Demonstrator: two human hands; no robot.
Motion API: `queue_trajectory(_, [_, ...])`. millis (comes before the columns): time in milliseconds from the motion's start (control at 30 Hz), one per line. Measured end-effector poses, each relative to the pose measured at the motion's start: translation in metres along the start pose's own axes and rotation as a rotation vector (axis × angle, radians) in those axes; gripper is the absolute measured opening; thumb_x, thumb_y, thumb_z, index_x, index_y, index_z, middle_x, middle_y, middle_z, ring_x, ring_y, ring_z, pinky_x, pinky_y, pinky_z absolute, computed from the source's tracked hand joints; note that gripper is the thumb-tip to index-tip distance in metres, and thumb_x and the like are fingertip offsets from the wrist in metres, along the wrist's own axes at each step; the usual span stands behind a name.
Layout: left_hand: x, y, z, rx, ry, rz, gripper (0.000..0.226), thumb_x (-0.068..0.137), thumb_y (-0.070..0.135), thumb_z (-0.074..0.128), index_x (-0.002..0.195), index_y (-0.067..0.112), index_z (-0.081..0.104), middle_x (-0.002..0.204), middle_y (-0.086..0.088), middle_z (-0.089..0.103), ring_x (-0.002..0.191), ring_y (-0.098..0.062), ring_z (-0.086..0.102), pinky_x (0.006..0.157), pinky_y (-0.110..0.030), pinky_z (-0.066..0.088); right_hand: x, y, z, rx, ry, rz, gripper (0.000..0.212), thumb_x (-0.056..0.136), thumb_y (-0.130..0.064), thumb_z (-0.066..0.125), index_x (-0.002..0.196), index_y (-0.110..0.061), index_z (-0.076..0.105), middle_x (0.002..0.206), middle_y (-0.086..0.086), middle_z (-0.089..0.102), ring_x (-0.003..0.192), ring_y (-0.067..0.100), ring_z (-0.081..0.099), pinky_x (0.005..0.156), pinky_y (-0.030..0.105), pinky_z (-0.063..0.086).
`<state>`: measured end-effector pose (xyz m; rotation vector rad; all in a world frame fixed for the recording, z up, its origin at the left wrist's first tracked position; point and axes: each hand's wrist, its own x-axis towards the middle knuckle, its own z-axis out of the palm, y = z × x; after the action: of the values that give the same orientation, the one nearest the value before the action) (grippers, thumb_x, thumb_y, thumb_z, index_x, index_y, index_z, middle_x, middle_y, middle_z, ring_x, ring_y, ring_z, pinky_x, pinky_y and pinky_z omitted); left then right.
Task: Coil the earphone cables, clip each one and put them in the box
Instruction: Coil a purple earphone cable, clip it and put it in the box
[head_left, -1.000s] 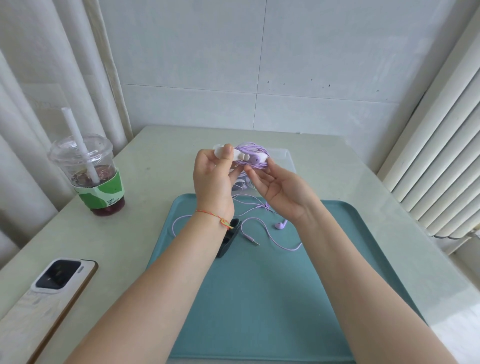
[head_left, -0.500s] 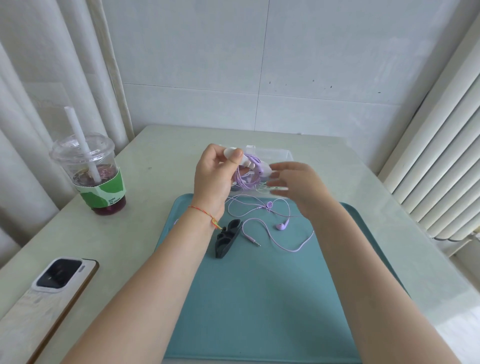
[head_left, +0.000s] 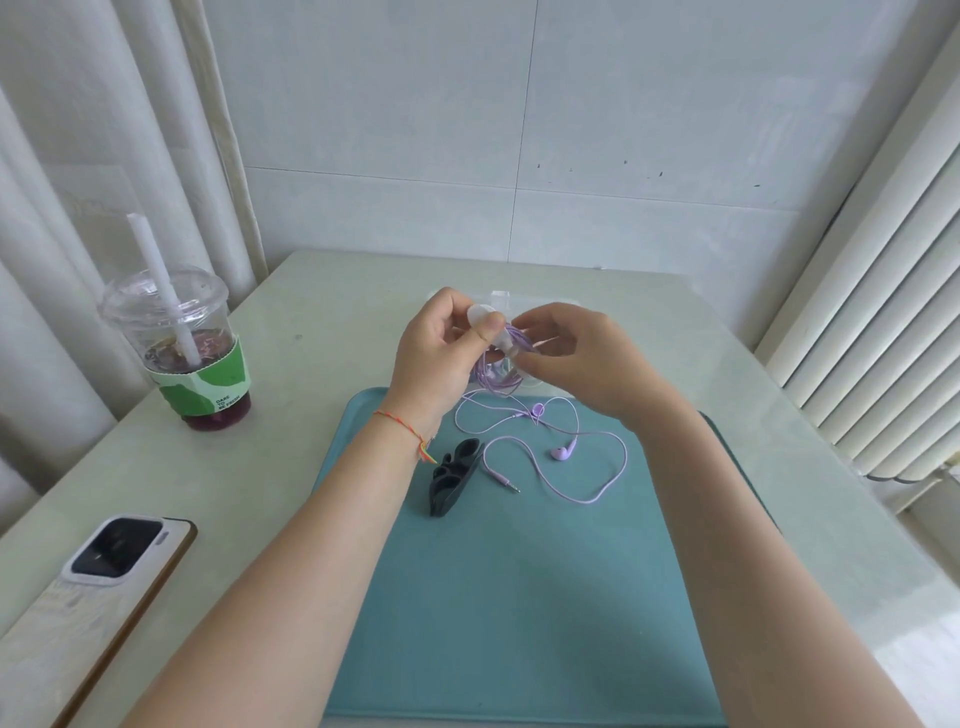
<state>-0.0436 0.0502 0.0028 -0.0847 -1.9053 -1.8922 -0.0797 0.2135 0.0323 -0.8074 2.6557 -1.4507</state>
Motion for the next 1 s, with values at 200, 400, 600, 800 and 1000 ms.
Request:
queue_trajectory(200, [-0.002, 0.006, -0.005, -0.019, -0.217, -0.057, 0.009, 0.094, 0.007, 0.060, 0.087, 0.005, 0.055, 0.072, -0.003, 0.068, 0.070, -0.014, 0.065, 0.067, -0.023, 0.053, -0.005, 0.003, -0.006, 0.069, -0.295, 0.012, 0.056, 0.084, 0.000, 0.058, 0.132, -0.028, 0.051, 0.126, -0.006, 0.062, 0.111, 0.012, 0.062, 0.093, 0.035, 0.054])
queue_trajectory(400, [0.000, 0.003, -0.006, 0.027, -0.171, -0.073, 0.013, 0.093, 0.009, 0.063, 0.093, -0.002, 0.056, 0.076, -0.007, 0.069, 0.073, -0.017, 0.066, 0.074, -0.035, 0.056, -0.002, 0.010, -0.009, 0.101, -0.273, 0.105, 0.031, 0.084, -0.004, 0.065, 0.112, -0.016, 0.063, 0.108, 0.018, 0.068, 0.085, 0.021, 0.064, 0.089, 0.044, 0.053])
queue_trajectory(600, [0.005, -0.008, -0.004, 0.101, 0.044, -0.102, 0.021, 0.079, 0.031, 0.070, 0.077, 0.015, 0.057, 0.078, -0.013, 0.070, 0.070, -0.020, 0.060, 0.069, -0.039, 0.050, 0.002, 0.010, -0.007, -0.076, -0.095, 0.077, 0.013, 0.087, -0.013, 0.068, 0.099, -0.017, 0.071, 0.088, 0.005, 0.072, 0.071, 0.017, 0.064, 0.066, 0.021, 0.051])
queue_trajectory(800, [0.005, -0.006, -0.001, -0.013, 0.199, -0.137, 0.019, 0.079, 0.028, 0.072, 0.073, 0.016, 0.058, 0.077, -0.006, 0.066, 0.072, -0.022, 0.060, 0.081, -0.049, 0.056, 0.003, 0.005, 0.003, -0.258, -0.048, -0.082, 0.024, 0.094, -0.009, 0.055, 0.106, -0.018, 0.075, 0.098, 0.023, 0.060, 0.086, 0.040, 0.060, 0.084, 0.050, 0.050])
queue_trajectory(1000, [0.006, -0.005, -0.002, -0.083, 0.291, -0.171, 0.024, 0.070, 0.037, 0.072, 0.072, 0.018, 0.058, 0.079, -0.010, 0.065, 0.075, -0.025, 0.060, 0.083, -0.053, 0.053, 0.007, 0.010, 0.006, -0.096, 0.044, 0.001, 0.029, 0.092, -0.008, 0.059, 0.119, -0.018, 0.059, 0.099, 0.003, 0.065, 0.083, 0.025, 0.068, 0.080, 0.031, 0.052])
